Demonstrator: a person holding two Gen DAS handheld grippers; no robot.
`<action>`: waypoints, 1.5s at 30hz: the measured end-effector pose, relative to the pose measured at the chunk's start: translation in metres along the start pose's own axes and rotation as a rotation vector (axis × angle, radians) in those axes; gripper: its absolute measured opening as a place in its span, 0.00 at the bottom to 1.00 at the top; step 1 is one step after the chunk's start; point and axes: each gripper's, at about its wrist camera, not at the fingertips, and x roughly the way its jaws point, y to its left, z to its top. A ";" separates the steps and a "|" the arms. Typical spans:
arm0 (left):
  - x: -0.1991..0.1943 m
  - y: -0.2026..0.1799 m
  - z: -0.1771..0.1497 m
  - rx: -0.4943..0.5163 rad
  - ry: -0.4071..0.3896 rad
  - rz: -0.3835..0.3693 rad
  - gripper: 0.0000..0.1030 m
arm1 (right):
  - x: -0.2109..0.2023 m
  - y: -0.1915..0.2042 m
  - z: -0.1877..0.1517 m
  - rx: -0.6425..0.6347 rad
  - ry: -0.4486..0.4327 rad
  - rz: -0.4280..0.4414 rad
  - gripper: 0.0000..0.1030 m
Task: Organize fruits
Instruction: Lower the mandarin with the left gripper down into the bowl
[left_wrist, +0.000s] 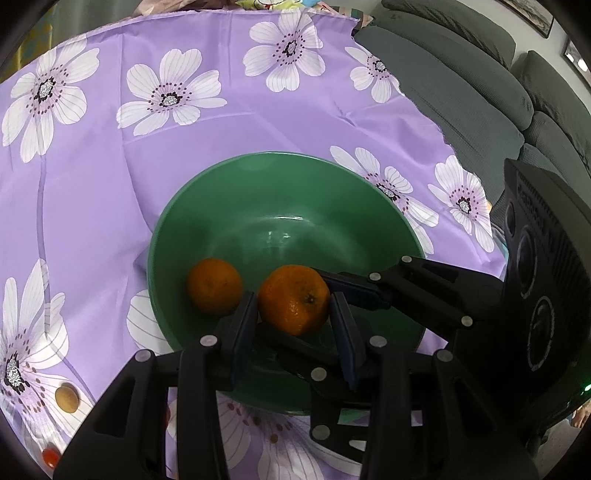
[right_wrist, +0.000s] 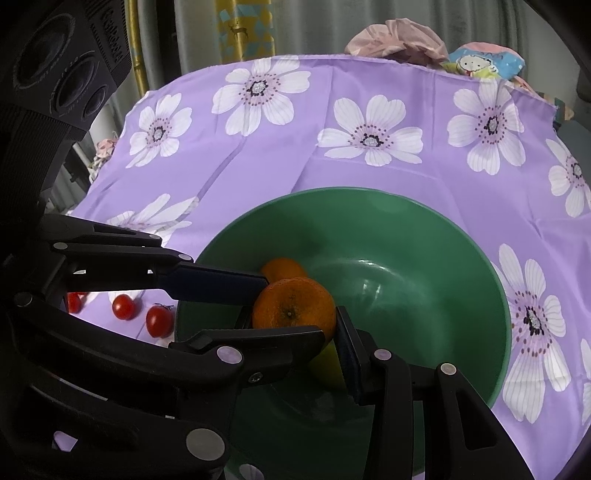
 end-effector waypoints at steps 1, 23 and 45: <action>0.000 0.000 0.000 0.001 -0.001 0.000 0.39 | 0.000 0.000 0.000 0.001 0.001 0.000 0.43; 0.010 -0.001 -0.001 -0.010 0.016 -0.012 0.39 | 0.007 -0.006 -0.005 0.008 0.026 0.000 0.43; 0.014 0.003 -0.001 -0.023 0.031 -0.022 0.39 | 0.012 -0.008 -0.007 0.016 0.048 0.003 0.43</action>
